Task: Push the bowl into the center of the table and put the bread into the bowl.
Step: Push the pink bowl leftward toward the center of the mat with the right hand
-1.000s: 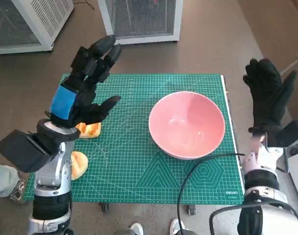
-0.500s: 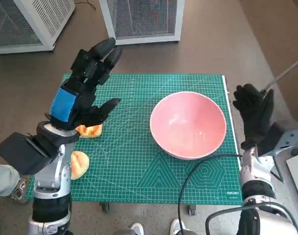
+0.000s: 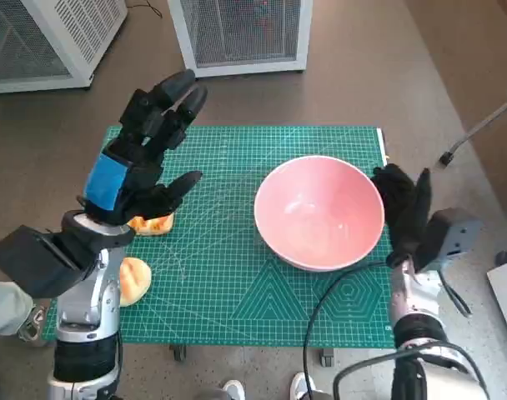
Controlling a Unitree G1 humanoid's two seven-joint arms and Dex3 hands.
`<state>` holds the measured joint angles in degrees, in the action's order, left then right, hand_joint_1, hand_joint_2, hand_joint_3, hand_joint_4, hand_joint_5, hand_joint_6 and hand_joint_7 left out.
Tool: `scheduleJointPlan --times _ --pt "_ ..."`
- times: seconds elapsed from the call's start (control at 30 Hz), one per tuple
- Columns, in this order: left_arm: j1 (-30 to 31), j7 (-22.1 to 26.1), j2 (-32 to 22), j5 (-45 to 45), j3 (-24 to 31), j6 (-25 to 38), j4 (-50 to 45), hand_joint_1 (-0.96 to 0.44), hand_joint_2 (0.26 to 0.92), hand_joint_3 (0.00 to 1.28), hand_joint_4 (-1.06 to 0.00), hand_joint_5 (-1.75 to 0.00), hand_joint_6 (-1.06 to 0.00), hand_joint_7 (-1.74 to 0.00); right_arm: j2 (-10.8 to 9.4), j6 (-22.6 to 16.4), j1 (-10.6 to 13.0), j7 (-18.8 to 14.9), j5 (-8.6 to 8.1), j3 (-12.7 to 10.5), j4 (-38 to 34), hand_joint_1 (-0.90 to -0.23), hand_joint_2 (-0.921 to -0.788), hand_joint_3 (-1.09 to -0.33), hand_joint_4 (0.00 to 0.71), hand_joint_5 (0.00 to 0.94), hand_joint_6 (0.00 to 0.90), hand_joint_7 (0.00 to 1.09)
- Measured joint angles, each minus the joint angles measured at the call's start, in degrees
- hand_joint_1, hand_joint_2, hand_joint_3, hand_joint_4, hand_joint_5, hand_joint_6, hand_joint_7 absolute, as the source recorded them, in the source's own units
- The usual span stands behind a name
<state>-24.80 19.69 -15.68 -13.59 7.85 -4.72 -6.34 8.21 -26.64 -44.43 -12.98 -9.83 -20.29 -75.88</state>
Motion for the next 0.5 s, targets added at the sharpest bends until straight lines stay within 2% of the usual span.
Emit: scheduleJointPlan --times 0.27,0.5 --pt "0.7 0.0 -0.4 0.0 0.4 0.1 -1.0 -0.58 0.921 0.31 -0.21 0.00 0.00 -0.54 -2.4 2.1 -0.3 -0.2 -0.13 -0.7 0.0 -0.480 -0.921 -0.560 0.409 0.006 0.667 0.05" --pt "1.5 -0.2 -0.9 0.2 1.0 0.1 -1.6 -0.58 0.921 0.32 -0.21 0.00 -0.01 -0.53 -4.5 3.2 -1.5 -0.5 -0.57 -1.8 0.0 -0.485 -0.921 -0.545 0.430 0.013 0.670 0.05"
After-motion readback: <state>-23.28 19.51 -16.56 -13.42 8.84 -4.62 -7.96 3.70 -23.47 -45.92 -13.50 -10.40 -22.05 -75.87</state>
